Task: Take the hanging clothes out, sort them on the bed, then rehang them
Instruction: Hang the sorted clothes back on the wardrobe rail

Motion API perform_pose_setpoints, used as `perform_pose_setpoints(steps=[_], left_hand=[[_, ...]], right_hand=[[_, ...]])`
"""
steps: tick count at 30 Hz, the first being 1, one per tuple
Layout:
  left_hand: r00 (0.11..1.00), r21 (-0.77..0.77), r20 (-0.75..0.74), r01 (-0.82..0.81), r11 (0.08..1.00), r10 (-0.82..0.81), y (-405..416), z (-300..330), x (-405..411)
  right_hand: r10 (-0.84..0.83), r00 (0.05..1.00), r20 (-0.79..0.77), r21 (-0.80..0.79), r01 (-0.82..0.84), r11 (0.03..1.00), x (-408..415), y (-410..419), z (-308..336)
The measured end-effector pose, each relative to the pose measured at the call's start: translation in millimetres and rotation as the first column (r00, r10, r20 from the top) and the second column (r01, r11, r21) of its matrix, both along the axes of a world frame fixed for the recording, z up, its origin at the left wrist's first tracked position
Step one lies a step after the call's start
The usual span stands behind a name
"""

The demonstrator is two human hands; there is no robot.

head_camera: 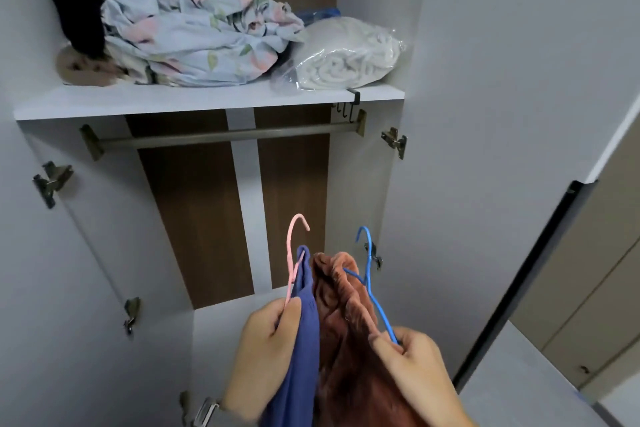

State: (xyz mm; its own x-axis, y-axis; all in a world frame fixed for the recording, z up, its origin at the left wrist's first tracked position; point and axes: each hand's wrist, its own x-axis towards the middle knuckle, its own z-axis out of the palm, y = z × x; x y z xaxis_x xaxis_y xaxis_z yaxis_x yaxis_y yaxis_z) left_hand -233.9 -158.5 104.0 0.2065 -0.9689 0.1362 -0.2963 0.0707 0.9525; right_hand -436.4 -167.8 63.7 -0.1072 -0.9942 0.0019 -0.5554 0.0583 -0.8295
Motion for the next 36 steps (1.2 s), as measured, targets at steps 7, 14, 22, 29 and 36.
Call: perform_pose_setpoints(steps=[7, 14, 22, 29, 36], left_hand=[[0.999, 0.059, 0.042, -0.009, 0.998, 0.006, -89, -20, 0], [0.990, 0.038, 0.080, -0.118, 0.992, 0.114, -206, -25, -19], [0.991, 0.032, -0.022, -0.133, 0.991, 0.134, -300, -11, -20], [0.999, 0.108, -0.021, -0.037, 0.994, 0.039, -331, -22, 4], [0.997, 0.122, -0.050, -0.055, 0.991, 0.061, -354, -28, 27]], right_hand=[[0.077, 0.997, -0.018, -0.054, -0.078, 0.995, 0, -116, -10], [0.146, 0.986, -0.084, -0.084, -0.153, 0.985, -7, -255, -17], [0.072, 0.997, -0.043, -0.156, -0.077, 0.985, 2, -393, 24], [-0.098, 0.995, -0.030, -0.175, 0.091, 0.980, 19, -485, 48], [-0.083, 0.958, -0.274, 0.070, 0.106, 0.992, 24, -526, 11]])
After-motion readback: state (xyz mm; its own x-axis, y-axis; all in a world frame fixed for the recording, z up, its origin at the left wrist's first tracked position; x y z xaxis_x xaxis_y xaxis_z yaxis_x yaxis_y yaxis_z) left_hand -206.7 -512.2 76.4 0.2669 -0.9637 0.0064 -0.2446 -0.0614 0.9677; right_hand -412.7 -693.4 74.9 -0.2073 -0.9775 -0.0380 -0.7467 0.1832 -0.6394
